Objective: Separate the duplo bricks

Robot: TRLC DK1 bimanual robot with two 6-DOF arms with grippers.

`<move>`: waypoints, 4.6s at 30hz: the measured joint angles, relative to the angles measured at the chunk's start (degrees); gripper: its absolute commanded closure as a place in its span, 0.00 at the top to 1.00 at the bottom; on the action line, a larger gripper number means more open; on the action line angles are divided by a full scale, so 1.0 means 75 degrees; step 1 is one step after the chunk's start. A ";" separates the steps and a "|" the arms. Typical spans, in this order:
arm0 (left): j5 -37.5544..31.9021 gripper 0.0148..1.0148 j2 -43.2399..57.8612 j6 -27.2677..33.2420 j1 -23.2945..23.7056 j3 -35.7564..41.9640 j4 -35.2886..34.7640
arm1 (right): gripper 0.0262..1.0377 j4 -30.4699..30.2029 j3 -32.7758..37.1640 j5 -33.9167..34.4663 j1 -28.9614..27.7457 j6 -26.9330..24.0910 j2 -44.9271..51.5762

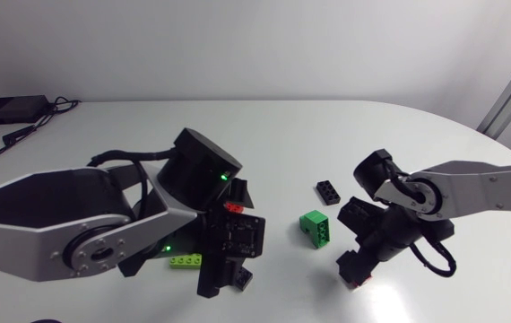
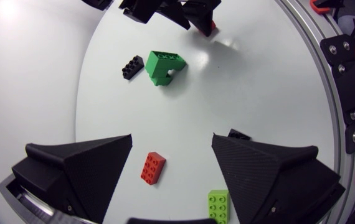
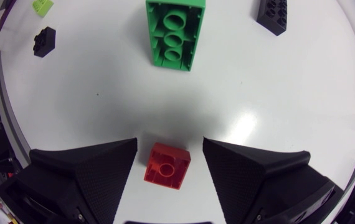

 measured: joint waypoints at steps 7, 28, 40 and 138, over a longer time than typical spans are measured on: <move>0.0198 0.88 -0.0242 0.0006 0.0297 -0.0082 0.0003 | 0.67 -0.0551 0.0699 0.0475 0.0169 0.0347 0.0423; 0.0656 0.88 -0.0309 0.0318 0.0868 -0.0111 0.0003 | 0.67 -0.2943 0.2285 0.0650 0.0423 0.0629 0.1483; 0.1052 0.88 -0.0656 0.0551 0.1227 -0.0154 0.0058 | 0.67 -0.3209 0.2699 0.0717 0.0761 0.0950 0.2530; 0.1941 0.88 -0.0629 0.0892 0.1708 -0.0466 0.0749 | 0.30 -0.4092 0.3255 0.0953 0.0560 0.1023 0.3034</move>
